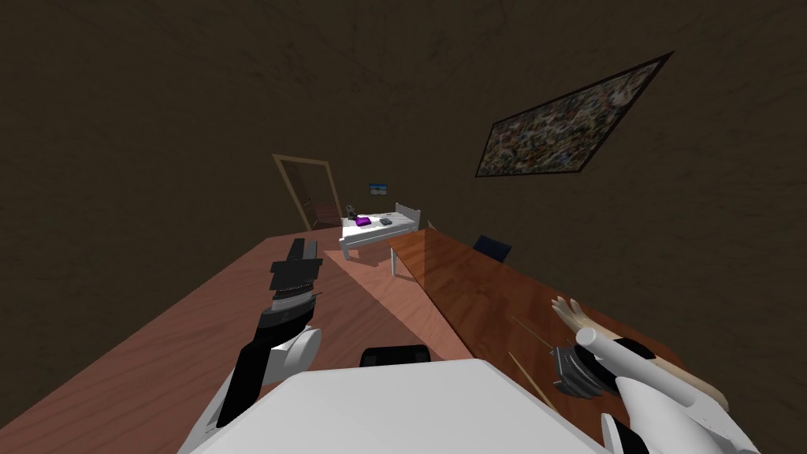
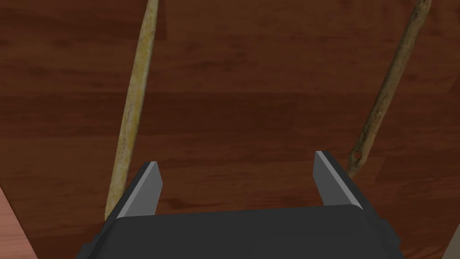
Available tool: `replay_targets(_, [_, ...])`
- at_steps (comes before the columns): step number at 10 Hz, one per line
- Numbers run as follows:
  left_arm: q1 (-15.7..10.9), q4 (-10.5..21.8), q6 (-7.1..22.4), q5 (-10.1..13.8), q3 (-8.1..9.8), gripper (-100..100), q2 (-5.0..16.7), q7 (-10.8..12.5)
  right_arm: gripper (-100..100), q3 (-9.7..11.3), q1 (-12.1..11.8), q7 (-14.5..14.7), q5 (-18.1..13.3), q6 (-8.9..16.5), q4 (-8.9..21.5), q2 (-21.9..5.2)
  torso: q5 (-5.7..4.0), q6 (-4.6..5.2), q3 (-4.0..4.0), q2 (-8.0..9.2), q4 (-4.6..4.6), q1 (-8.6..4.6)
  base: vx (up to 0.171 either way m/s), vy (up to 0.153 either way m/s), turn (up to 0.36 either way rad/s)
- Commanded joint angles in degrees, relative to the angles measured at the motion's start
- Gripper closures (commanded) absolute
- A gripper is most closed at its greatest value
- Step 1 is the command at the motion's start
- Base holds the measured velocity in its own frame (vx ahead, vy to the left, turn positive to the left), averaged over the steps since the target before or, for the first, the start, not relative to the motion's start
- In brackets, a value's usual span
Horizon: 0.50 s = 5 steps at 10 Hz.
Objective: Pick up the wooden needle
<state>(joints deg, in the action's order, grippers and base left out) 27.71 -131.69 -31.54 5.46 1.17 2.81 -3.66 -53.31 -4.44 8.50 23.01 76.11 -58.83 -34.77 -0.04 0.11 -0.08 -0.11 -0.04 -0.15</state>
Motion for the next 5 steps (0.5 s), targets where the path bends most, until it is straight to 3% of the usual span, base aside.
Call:
replay_targets(1, [0.0, 0.0, 0.0, 0.0, 0.0, 0, 0.0, 0.0, -100, -0.36, 0.06, -2.17, -0.04, 0.3, 0.96, 0.31, 0.0, 0.0, 0.0, 0.0, 0.0, 0.0, 0.013, -0.008, -0.038])
replay_targets(4, [0.0, 0.0, 0.0, 0.0, 0.0, 0, 0.0, 0.0, -100, -1.72, 0.15, -7.14, 0.06, 1.61, 4.07, 1.13, 0.0, -0.02, 0.0, 0.0, 0.0, 0.01, 0.015, -0.01, -0.055])
replay_targets(5, [0.0, 0.0, 0.0, 0.0, 0.0, 0, 0.0, 0.0, -100, -1.72, 0.15, -7.14, 0.06, 1.61, 4.07, 1.13, -0.01, -0.01, 0.0, 0.0, 0.0, 0.0, 0.012, -0.007, -0.031])
